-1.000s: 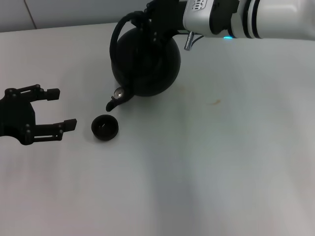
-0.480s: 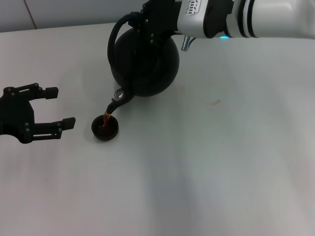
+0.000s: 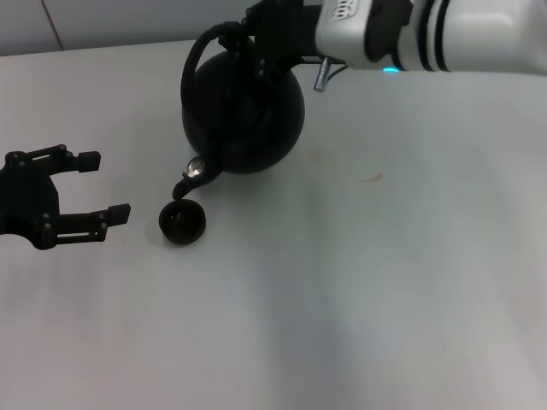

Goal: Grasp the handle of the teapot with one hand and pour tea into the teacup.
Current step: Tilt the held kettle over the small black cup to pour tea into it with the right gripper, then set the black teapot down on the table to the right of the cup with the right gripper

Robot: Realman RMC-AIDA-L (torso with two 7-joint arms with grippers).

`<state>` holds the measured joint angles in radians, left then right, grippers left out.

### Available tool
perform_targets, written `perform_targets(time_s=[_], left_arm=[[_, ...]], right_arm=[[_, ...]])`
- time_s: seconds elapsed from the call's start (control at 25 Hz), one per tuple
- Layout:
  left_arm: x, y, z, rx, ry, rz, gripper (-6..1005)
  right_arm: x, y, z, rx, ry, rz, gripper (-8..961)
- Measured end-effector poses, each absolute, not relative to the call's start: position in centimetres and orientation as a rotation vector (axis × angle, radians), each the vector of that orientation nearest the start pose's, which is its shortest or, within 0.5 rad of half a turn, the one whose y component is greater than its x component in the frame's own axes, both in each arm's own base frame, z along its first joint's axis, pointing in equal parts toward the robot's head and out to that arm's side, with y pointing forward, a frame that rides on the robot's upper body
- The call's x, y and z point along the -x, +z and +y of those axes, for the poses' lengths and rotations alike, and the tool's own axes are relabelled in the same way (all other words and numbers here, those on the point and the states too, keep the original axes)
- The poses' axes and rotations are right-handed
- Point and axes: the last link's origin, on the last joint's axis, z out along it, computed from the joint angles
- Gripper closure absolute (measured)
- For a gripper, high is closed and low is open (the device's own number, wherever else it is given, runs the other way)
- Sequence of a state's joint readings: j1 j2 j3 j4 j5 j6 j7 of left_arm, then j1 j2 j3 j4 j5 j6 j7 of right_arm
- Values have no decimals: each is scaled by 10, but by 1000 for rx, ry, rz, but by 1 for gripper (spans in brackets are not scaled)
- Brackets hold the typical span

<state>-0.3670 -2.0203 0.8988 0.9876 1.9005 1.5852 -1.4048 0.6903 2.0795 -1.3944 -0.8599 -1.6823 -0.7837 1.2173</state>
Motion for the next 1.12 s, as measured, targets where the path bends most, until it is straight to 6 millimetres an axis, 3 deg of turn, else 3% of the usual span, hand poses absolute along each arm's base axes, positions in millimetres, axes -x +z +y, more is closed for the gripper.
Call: perform_targets(time_s=[0.36,0.84,1.12], left_arm=[[265,49,318,2744,-483,-347,151],[263,48,319,2747,-490,-340,151],[261,48,320,2748,-492,-331,151]], right_arm=[[-169,-32,418,2446,414,42,880],[-215,-7,421,2277,521,352,879],[-227,-5,418,2251,544,433,879]])
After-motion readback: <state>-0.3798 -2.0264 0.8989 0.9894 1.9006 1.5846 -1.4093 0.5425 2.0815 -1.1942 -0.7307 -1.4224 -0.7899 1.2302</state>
